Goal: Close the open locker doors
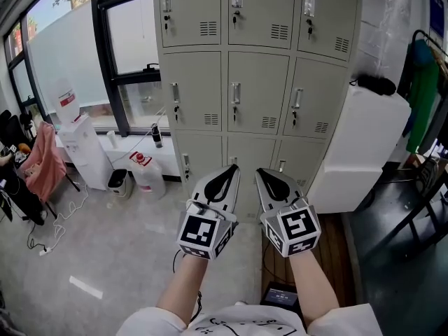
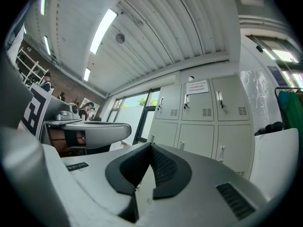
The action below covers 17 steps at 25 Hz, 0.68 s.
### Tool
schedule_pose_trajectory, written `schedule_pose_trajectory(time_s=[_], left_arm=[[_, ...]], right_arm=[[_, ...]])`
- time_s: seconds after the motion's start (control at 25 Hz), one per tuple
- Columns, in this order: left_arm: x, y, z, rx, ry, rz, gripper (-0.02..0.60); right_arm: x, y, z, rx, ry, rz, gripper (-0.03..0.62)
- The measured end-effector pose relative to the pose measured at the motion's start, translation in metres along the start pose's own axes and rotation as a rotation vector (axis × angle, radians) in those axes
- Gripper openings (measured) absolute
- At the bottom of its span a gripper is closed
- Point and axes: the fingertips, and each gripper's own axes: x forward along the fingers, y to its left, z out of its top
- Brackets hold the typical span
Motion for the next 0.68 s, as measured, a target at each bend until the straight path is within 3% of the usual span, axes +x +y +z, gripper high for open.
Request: schedule_pose_trajectory(time_s=[0.68], left_arm=[[-0.014, -0.020, 0.012, 0.038, -0.025, -0.046, 0.020]], right_arm=[[-0.022, 0.012, 0.016, -0.045, -0.028, -0.065, 0.005]])
